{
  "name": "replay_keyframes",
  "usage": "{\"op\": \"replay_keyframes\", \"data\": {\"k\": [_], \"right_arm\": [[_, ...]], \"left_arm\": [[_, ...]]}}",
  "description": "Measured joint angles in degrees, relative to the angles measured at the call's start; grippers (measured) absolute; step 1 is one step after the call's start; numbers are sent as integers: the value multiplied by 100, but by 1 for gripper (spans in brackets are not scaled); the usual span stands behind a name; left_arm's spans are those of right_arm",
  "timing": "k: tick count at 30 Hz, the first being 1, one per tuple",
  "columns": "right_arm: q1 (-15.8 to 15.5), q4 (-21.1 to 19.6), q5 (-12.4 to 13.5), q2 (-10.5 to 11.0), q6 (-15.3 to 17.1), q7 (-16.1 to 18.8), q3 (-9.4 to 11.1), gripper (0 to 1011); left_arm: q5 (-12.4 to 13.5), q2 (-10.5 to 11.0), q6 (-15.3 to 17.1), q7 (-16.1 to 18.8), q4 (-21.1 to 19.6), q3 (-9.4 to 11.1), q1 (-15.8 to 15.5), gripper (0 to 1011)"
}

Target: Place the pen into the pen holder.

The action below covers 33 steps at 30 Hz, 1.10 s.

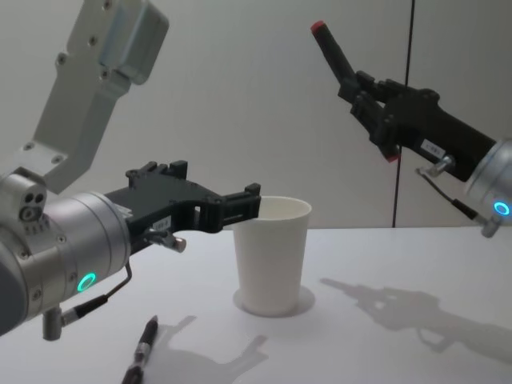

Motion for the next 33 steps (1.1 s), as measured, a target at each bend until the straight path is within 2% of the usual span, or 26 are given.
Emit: {"op": "replay_keyframes", "data": {"k": [5,21,33], "right_arm": [[-37,-127,-109,-4,82,-214,-51,185],[-499,-1085,-430,11,405,-931,-311,185],[-699,-1420,-703,-44,463,-1330,-506,185]], "left_arm": [[0,0,0,0,0,0,0,1003],[0,0,0,0,0,0,0,1003],[0,0,0,0,0,0,0,1003]]}}
